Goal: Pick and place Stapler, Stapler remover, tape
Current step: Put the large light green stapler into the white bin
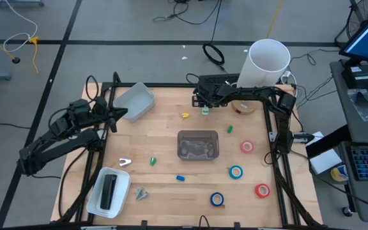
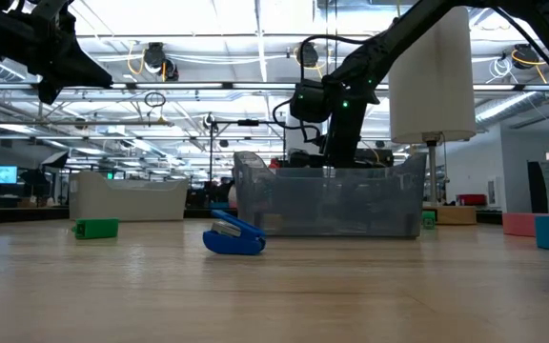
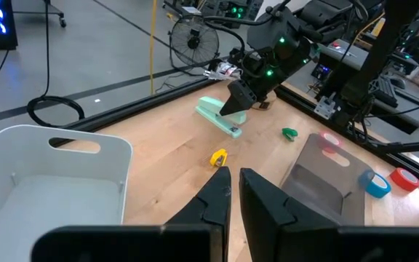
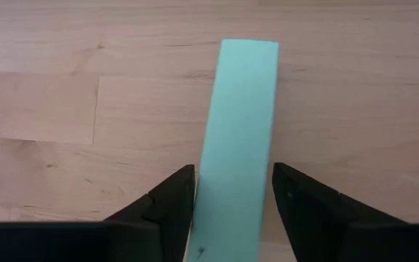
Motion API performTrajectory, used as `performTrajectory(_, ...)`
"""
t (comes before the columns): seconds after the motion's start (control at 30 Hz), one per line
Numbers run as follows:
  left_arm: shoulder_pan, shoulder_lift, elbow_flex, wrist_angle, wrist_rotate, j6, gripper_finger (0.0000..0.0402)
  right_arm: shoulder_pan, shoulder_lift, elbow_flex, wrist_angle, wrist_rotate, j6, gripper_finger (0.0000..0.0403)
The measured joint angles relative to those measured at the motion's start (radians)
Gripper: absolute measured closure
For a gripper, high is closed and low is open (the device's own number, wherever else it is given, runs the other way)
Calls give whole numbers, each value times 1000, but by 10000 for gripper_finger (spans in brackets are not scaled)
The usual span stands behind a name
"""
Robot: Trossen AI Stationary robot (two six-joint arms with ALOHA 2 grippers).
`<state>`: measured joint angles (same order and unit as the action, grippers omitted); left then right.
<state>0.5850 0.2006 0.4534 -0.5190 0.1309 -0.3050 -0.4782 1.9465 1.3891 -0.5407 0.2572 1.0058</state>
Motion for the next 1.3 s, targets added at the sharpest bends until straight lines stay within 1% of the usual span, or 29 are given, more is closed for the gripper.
performTrajectory(0.3, 0, 0, 0, 0, 0, 1, 371, 0, 0, 0, -3, 0, -4, 285)
performTrajectory(0.63, 0, 0, 0, 0, 0, -2, 371, 26, -4, 0, 0, -1, -7, 285)
performTrajectory(0.8, 0, 0, 0, 0, 6, -20, 371, 58, -8, 0, 56, -4, -38, 285)
performTrajectory(1.0, 0, 2, 0, 0, 29, -19, 371, 89, -38, 1, 132, 1, -103, 285)
performTrajectory(1.07, 0, 2, 0, 0, 33, -19, 371, 94, -60, -2, 131, 3, -139, 285)
performTrajectory(1.13, 0, 2, 0, 0, 35, -19, 371, 99, -79, 2, 184, 7, -177, 285)
performTrajectory(1.3, -1, 2, 0, 4, 36, -15, 371, 121, -138, 0, 205, 9, -273, 285)
